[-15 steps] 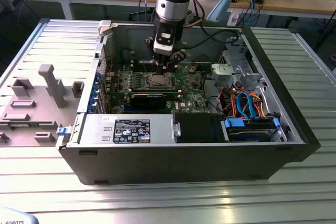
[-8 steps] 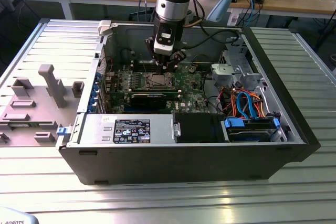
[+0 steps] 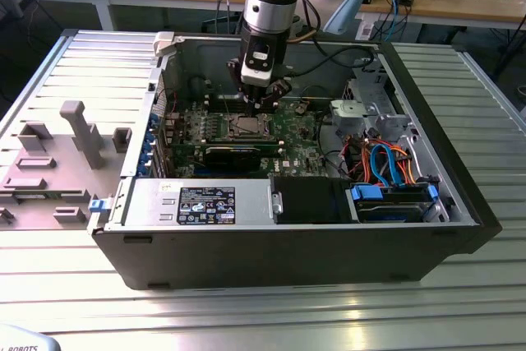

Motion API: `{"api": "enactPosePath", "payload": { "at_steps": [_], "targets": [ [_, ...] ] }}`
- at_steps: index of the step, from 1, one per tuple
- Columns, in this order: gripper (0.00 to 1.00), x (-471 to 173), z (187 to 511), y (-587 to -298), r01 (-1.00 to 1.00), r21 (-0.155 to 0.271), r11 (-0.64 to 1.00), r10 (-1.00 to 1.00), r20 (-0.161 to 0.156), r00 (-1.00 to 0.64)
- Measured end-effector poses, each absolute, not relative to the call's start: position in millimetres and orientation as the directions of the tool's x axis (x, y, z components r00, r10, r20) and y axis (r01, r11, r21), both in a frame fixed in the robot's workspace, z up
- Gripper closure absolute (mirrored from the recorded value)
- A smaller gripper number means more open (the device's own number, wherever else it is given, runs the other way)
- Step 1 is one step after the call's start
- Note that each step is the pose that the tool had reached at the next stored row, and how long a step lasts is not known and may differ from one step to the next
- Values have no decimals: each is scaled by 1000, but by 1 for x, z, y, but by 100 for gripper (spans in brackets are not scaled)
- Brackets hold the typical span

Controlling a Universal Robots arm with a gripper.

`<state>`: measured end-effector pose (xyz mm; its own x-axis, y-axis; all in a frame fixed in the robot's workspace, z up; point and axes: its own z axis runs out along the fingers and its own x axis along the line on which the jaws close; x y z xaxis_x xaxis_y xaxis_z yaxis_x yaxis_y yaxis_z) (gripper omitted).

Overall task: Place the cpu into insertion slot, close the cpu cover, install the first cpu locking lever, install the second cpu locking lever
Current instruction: 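Install the first cpu locking lever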

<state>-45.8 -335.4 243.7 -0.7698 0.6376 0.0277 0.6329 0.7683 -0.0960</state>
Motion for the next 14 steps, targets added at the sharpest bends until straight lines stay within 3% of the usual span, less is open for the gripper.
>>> {"api": "enactPosePath", "payload": {
  "at_steps": [14],
  "targets": [
    [89, -46, 244, -335, 626, -96, 774, 630, 28, -776]
  ]
}}
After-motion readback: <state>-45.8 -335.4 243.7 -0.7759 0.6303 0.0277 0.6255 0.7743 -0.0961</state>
